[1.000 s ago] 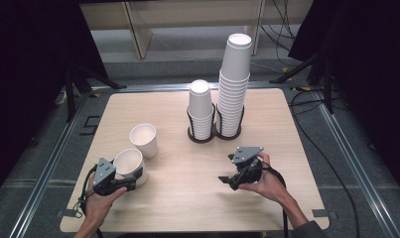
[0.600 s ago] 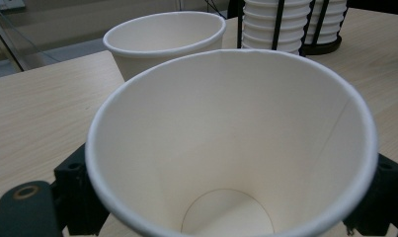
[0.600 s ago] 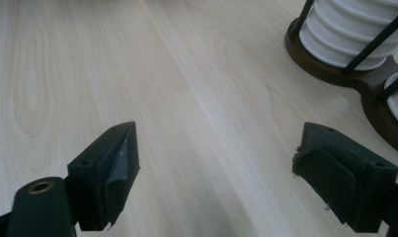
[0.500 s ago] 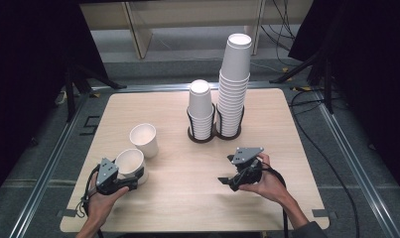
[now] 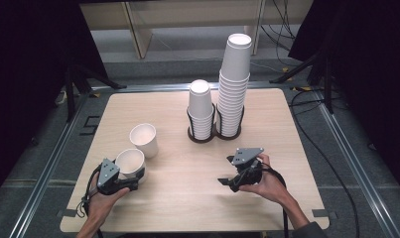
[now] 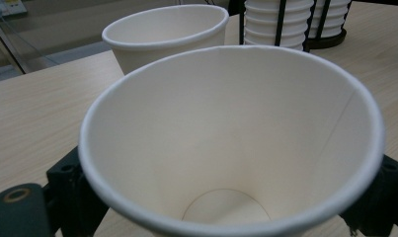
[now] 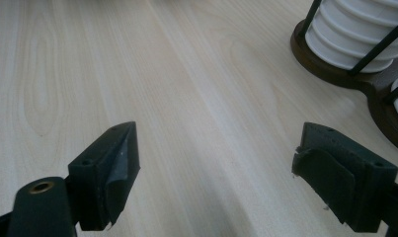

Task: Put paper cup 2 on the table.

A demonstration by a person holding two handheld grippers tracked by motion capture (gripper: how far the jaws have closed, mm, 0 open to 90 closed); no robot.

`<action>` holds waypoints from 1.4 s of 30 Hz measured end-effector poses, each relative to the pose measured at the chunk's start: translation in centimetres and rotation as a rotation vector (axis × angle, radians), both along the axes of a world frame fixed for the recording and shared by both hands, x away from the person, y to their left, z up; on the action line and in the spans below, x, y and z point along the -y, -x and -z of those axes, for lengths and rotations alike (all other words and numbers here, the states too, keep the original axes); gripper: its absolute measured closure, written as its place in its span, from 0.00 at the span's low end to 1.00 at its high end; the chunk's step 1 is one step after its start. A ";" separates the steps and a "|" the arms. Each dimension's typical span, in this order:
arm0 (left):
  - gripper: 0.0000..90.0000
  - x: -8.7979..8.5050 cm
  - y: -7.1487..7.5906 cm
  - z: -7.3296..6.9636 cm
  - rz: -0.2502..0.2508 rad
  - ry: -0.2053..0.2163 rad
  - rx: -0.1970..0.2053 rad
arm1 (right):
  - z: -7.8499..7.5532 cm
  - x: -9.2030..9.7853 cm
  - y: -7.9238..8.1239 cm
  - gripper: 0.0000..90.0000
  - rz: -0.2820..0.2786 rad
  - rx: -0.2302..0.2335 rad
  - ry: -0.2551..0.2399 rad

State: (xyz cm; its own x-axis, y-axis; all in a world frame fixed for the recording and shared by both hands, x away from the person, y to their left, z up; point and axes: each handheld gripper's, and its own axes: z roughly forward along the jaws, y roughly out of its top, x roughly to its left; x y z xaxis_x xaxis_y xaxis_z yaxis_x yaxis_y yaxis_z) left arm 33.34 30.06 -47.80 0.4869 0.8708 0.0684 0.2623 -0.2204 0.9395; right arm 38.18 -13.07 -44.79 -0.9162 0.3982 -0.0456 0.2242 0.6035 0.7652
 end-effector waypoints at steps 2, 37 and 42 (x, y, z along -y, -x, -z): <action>0.12 -0.1 0.0 0.3 0.009 -0.007 -0.021 | 0.0 0.0 0.0 0.19 -0.002 0.002 0.002; 0.16 -2.6 4.9 0.5 0.054 -0.051 -0.103 | 0.2 1.2 1.0 0.19 0.007 -0.025 -0.010; 0.16 -2.2 6.1 0.0 0.067 -0.042 -0.091 | 0.1 1.8 1.6 0.19 0.023 -0.031 -0.028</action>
